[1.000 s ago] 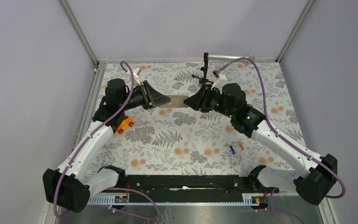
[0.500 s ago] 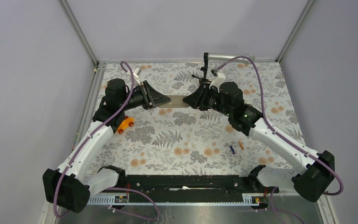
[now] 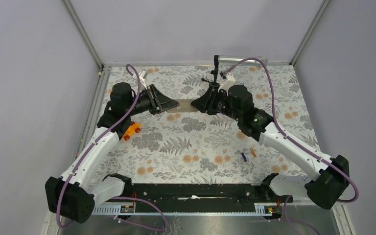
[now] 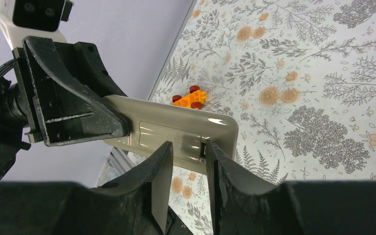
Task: Load the batteries into the remote control
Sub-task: Remove the battery cover from the remote control.
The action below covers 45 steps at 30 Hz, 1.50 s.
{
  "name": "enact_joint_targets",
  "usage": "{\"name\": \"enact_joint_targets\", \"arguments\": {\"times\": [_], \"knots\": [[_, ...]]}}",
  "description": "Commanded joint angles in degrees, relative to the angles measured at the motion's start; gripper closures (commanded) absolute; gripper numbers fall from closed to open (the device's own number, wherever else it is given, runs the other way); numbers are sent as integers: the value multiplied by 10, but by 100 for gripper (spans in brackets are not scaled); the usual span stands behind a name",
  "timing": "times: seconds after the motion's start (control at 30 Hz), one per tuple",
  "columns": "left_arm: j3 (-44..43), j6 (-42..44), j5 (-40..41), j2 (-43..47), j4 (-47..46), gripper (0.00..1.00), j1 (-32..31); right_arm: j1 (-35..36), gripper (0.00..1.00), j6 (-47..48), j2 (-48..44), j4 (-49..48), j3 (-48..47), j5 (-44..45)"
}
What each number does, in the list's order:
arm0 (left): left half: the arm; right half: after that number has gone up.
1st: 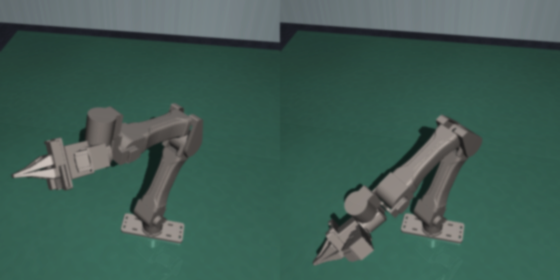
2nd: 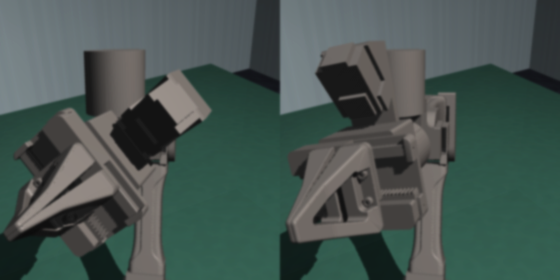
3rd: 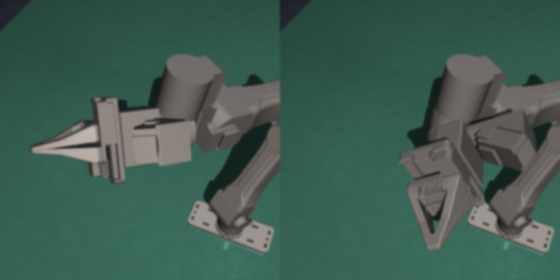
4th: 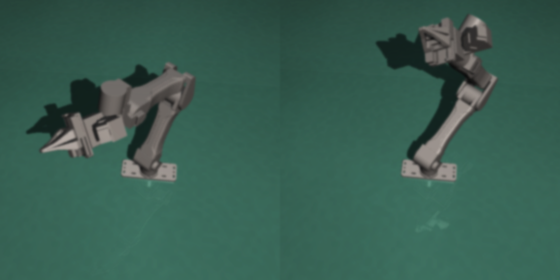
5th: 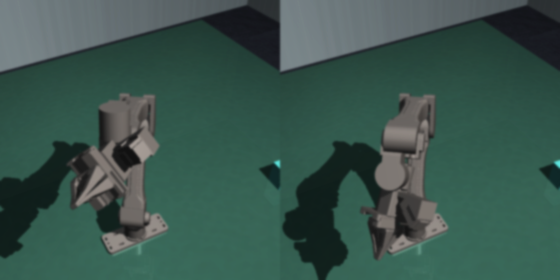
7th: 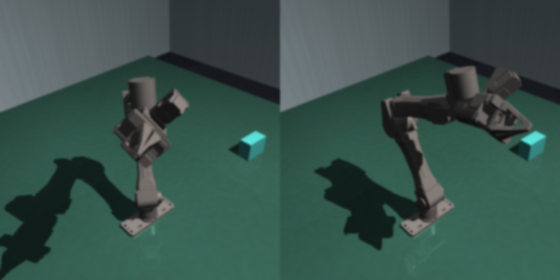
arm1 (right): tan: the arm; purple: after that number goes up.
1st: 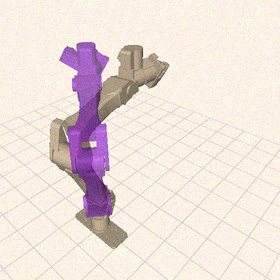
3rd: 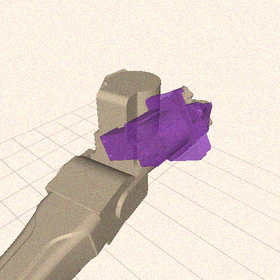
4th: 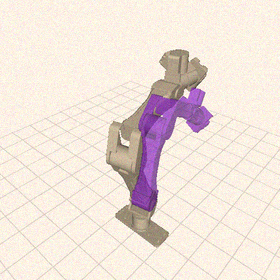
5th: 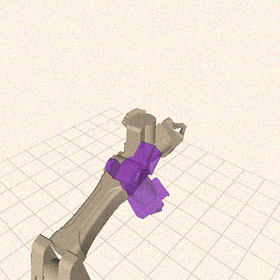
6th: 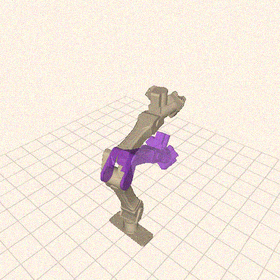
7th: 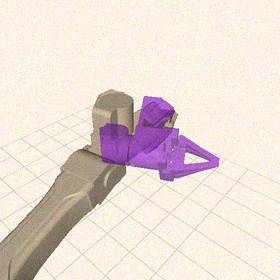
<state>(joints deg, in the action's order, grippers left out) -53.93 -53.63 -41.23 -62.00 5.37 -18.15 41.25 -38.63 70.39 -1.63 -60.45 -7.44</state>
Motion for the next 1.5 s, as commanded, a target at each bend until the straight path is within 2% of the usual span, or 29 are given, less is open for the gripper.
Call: {"name": "enact_joint_targets", "arguments": {"times": [0.0,0.2,0.3,0.5,0.83,1.2,1.47], "knots": [[-1,-26,-32,13,-98,100,-4,15,63,8,20,12,-28,24],[6,-26,-43,24,-120,100,-4,17,65,-12,37,76,-42,66],[14,-44,-55,27,-149,100,-4,17,65,-26,40,66,-36,42],[18,-82,-82,25,-199,100,-4,17,63,-79,36,-72,14,-111],[12,-104,-102,15,-213,100,-4,16,61,-130,33,-246,74,-238],[32,-146,-111,10,-242,100,-7,12,61,-179,31,-393,134,-277],[31,-108,-110,-7,-172,100,-27,11,62,-184,40,-456,142,-282]]}}
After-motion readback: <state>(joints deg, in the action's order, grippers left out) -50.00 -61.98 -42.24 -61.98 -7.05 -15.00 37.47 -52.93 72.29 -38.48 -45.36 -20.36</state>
